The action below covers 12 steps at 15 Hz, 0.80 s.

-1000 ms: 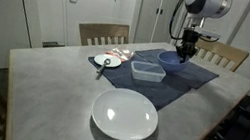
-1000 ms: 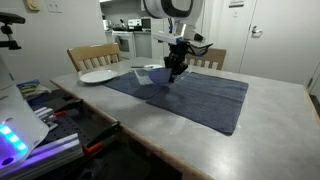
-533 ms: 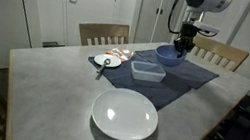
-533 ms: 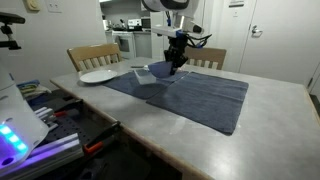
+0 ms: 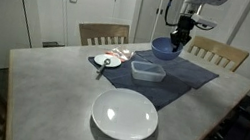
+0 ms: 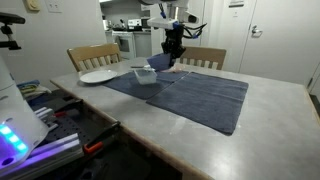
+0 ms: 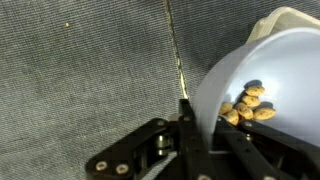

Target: Pour the things in the bowl in the lunch box

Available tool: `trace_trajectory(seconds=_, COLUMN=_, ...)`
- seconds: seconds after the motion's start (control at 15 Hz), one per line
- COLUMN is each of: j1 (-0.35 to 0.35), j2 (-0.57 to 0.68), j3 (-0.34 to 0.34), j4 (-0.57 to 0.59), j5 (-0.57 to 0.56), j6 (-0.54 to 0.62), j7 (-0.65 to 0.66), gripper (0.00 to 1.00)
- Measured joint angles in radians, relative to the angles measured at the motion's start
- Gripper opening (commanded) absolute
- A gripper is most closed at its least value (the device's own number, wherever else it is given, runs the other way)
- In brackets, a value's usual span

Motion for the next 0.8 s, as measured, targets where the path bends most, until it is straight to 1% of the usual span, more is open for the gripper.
trace_trajectory(seconds=0.47, j1=0.045, j2=-0.058, j3=0.010, j4=-0.059, j5=-0.064, j6=0.095, j7=0.005, gripper=0.02)
trace_trajectory(seconds=0.8, j1=0.068, j2=-0.125, j3=0.010, j4=-0.158, j5=-0.140, j6=0.215, j7=0.020, gripper=0.02)
